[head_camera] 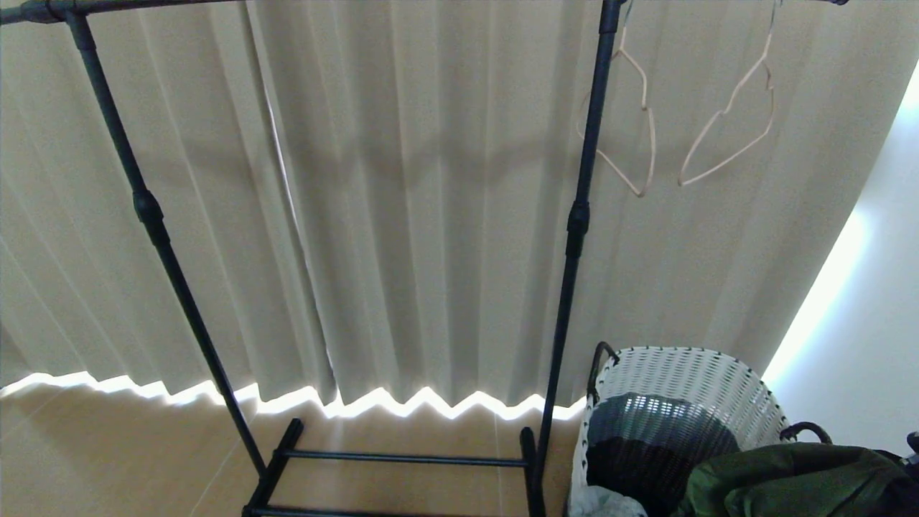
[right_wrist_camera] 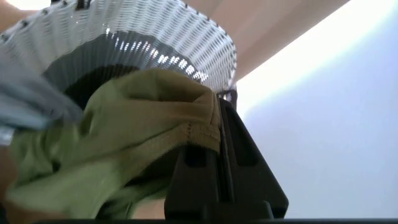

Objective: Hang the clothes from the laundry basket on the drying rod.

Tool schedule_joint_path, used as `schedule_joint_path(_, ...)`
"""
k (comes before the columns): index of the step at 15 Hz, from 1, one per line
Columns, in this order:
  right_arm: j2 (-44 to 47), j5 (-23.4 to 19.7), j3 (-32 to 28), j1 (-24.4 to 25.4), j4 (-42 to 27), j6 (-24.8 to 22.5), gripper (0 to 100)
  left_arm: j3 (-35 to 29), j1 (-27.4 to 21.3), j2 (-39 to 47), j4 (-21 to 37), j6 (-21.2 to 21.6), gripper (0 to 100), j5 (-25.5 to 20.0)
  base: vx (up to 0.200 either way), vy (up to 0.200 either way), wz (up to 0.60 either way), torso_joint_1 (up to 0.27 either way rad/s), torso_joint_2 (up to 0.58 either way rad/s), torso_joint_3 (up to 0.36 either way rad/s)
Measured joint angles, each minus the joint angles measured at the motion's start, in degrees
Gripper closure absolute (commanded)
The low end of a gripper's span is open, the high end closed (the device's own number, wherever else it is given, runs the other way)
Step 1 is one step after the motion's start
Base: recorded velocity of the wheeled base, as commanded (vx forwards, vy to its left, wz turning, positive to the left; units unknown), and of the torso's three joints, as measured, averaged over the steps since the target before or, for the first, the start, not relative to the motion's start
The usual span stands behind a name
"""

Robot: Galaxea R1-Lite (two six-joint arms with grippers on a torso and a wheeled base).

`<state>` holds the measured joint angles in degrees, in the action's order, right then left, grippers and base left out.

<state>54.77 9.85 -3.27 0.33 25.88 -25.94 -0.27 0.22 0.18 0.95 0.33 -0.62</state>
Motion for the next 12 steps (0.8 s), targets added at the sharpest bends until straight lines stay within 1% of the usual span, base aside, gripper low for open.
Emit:
schedule_joint_path(8,-1.6,0.0,0.0,0.1,0.0,0.0,100,0.0,0.0,0.0,0.0,0.0,0,0.0,-0.2,0.0,0.0,0.003,0.01,0.001)
schedule_joint_path(12,-1.6,0.0,0.0,0.1,-0.1,0.0,100,0.0,0.0,0.0,0.0,0.0,0,0.0,0.0,0.0,0.0,0.0,0.0,0.0)
